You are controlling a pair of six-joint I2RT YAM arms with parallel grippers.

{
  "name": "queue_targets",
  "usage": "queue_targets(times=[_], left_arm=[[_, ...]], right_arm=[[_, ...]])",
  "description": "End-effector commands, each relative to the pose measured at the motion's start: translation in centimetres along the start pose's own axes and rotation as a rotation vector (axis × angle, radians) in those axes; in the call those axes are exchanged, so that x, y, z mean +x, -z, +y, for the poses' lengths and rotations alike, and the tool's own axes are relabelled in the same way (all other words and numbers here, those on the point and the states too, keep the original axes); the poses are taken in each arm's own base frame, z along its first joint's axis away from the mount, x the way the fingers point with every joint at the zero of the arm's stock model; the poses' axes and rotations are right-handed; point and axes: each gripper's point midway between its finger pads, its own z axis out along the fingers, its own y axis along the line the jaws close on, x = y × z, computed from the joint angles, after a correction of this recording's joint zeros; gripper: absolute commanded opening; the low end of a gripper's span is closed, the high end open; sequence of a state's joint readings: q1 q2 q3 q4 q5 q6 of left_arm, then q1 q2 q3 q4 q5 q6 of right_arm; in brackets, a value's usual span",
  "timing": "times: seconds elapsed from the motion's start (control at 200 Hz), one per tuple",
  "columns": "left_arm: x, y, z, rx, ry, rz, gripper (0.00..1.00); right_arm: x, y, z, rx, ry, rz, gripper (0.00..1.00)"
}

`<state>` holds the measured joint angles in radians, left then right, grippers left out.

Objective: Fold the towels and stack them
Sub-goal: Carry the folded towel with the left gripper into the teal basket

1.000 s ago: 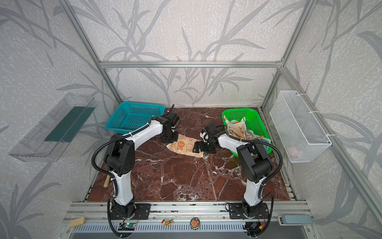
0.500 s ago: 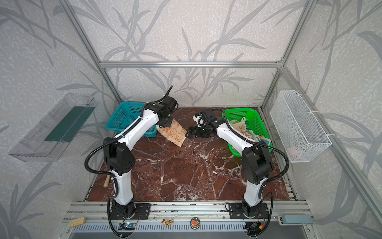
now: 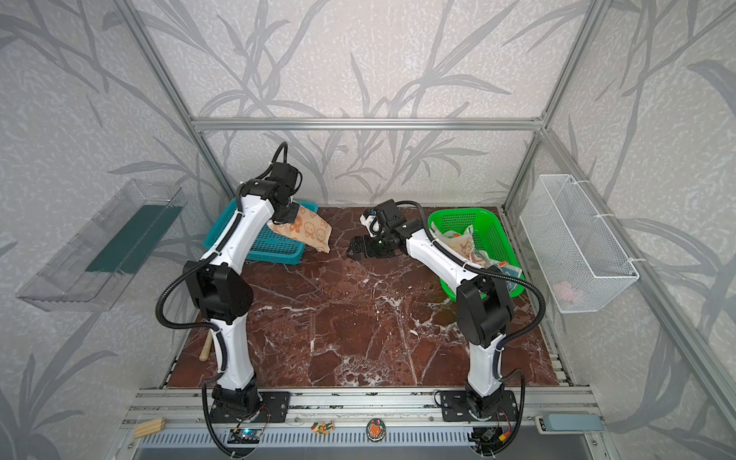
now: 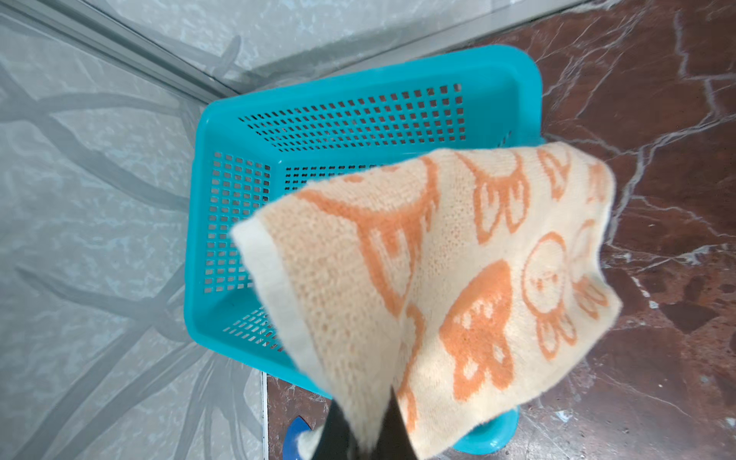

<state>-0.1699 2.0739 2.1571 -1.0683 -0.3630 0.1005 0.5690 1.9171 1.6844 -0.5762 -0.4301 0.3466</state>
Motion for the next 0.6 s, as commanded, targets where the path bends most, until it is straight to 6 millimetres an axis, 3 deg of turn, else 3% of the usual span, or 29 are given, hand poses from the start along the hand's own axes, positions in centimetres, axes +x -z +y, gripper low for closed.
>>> queue_targets(times=[0.0, 0.21, 0.4, 0.595], left_arm=[[-0.1, -1.5, -1.0, 0.048, -0.102, -0.012, 0.0], [0.1, -5.2, 0.4, -0.039, -0.207, -0.009, 0.0], [0.9, -8.7, 2.3, -0.068, -0.198, 0.046, 0.0], [1.5, -11.1, 3.2, -0.065, -0.19, 0.062, 0.0]], right_arm=[[-0.5, -0.3, 1.1, 0.001, 0.021, 0.009, 0.99], [-1.2, -1.7, 1.8, 0.003, 0.035, 0.029, 0.99], [-2.5, -2.3, 2.9, 0.011, 0.074, 0.023, 0.99], [-3.2, -3.0, 3.8, 0.012, 0.111, 0.022, 0.99]])
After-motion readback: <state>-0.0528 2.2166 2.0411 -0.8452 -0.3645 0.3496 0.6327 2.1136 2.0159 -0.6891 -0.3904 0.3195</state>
